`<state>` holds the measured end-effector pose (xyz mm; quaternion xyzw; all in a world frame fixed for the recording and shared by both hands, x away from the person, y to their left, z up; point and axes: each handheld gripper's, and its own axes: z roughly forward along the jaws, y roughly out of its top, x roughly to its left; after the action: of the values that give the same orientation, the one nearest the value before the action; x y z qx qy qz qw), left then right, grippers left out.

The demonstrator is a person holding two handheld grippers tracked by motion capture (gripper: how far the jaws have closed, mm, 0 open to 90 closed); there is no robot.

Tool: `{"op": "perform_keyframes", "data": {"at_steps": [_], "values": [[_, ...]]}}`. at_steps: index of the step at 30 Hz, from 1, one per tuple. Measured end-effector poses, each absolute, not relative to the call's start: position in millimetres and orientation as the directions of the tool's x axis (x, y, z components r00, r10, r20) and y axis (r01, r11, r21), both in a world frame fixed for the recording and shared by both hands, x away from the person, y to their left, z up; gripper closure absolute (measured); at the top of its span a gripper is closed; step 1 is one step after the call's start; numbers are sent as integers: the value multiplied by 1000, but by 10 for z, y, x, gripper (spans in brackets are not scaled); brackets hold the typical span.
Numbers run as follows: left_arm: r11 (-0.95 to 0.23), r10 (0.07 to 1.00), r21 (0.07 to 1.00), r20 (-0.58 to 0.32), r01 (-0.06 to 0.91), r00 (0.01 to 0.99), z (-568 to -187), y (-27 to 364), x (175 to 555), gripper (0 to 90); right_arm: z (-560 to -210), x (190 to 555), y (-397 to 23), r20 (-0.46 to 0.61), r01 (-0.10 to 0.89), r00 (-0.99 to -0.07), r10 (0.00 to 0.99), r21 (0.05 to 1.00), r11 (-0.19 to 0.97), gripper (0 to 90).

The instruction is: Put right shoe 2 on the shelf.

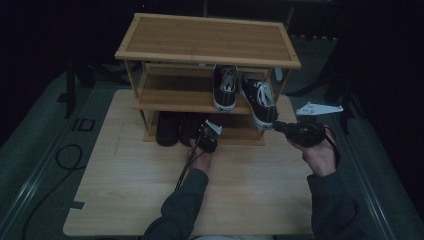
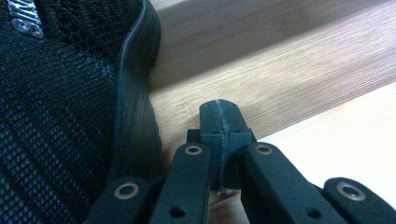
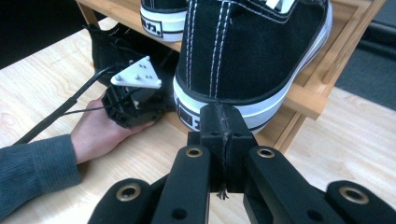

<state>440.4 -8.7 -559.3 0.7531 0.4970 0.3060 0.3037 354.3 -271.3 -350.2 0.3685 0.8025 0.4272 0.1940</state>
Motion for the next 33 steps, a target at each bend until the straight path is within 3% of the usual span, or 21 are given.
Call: {"op": "perform_keyframes", "data": {"at_steps": [13,33], "values": [[-307,939,765,145,566,313,-5592,-79,4416,900,-3527,3596,-2668,-43,412,-606,794,837,359,898],[-308,938,765,145,566,314,-5593,-78,4415,900,-3597,3734,-2324,-77,390,-610,789,837,383,900]]}}
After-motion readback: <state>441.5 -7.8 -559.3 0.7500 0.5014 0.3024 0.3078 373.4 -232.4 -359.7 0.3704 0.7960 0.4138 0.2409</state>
